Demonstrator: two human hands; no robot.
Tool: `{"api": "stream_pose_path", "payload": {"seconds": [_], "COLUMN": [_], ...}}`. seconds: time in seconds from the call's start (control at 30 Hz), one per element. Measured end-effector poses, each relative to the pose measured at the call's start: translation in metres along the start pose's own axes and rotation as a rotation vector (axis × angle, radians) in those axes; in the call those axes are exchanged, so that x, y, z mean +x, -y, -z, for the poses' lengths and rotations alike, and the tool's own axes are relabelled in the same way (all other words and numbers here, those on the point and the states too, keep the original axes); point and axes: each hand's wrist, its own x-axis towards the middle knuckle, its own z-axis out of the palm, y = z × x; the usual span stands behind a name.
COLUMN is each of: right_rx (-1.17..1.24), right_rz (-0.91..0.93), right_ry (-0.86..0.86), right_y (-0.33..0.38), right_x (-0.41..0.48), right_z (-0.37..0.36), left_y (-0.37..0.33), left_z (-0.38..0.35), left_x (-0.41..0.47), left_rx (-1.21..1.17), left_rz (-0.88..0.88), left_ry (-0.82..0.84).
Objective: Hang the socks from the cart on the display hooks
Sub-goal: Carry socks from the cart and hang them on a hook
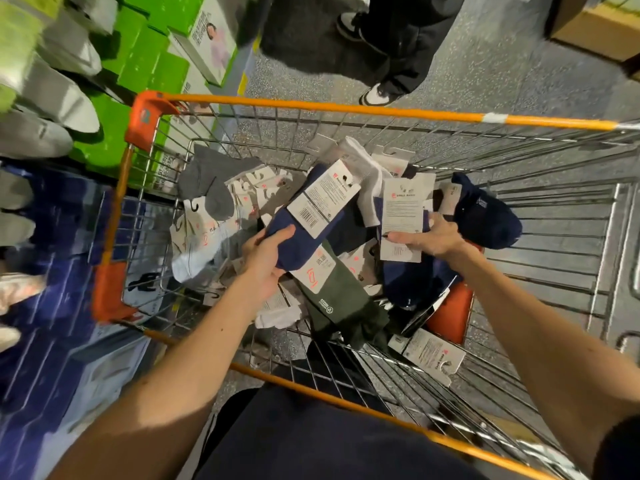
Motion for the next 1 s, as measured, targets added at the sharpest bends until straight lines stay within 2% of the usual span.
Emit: {"api": "stream_pose_path", "payload": {"seconds": [0.07,0.23,0.37,0.5,0.67,0.77,0.87,1.0], "right_rx": [-0.101,-0.013,-0.280,-0.003,0.030,0.171,0.312,0.495], "right_rz": [0.019,0.089,0.117,0.362,0.514,0.570,0.626,0.710], "right_ry": [-0.004,-0.024,-0.109,0.202,0.101,0.098,0.125,0.064], "right_y": [0.015,0.019,0.022,0.017,0.016,0.036,0.063,0.105], "right_x": [-0.018,-0.018,-0.028,-0.048,-0.084,-0.125,-0.167,-0.220], "right_z": [0.009,0.023,0.024,0.021,0.018,0.021,0.018,-0.002], "left_y": [0.001,0.004,0.004,0.004,-0.004,-0.017,-0.032,-0.054], "left_z": [0.004,0.013,0.025,0.034,0.049,0.068,0.094,0.140], "left_x": [-0.002,-0.005,-0.010,-0.022,-0.051,-0.077,-0.109,-0.160], "left_rx": [0.005,-0.024,-0.047,-0.060,-0.084,-0.121,-0.181,-0.240], "left_rz": [-0.005,0.001,-0.010,-0.049,-0.124,-0.217,-0.333,-0.466], "left_ry": [0.025,0.035,0.041,0.080,0.147,0.192,0.170,0.209]}}
